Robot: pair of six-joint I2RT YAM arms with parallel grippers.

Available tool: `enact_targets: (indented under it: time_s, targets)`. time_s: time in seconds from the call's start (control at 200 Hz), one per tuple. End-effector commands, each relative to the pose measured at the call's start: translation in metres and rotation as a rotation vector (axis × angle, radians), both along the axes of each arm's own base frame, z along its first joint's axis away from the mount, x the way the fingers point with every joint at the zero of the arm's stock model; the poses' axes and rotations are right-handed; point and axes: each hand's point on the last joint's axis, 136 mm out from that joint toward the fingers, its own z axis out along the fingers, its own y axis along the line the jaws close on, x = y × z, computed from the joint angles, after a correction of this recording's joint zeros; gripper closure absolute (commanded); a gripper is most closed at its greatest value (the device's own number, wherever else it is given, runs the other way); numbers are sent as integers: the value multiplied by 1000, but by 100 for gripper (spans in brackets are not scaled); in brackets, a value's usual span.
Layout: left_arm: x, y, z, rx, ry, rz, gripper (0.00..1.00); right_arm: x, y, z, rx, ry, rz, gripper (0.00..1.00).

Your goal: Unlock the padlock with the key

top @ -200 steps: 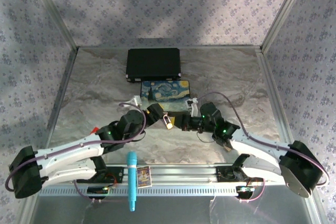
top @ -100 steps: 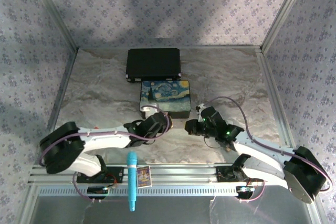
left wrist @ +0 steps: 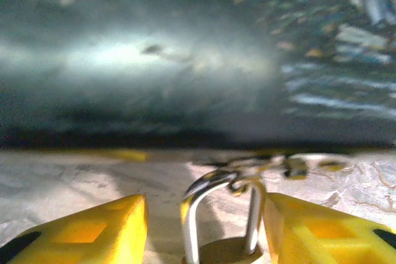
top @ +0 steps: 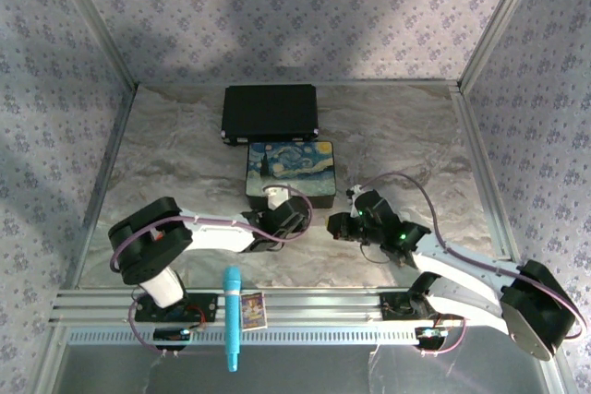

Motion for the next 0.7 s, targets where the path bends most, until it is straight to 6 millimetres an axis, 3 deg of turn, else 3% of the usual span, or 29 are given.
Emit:
enact_targets:
  time_s: [0.0, 0.33, 0.5, 0.695]
  targets:
    - [-2, 2, -2, 41, 2, 11, 53, 1, -5, -8, -15, 2, -19, 100]
    - [-10, 5, -6, 41, 14, 21, 66, -1, 6, -20, -1, 39, 7, 100]
    - [-15, 4, -17, 52, 39, 23, 67, -3, 12, -23, 27, 52, 29, 100]
    - [-15, 4, -21, 73, 40, 26, 59, -5, 7, -32, 14, 71, 17, 100]
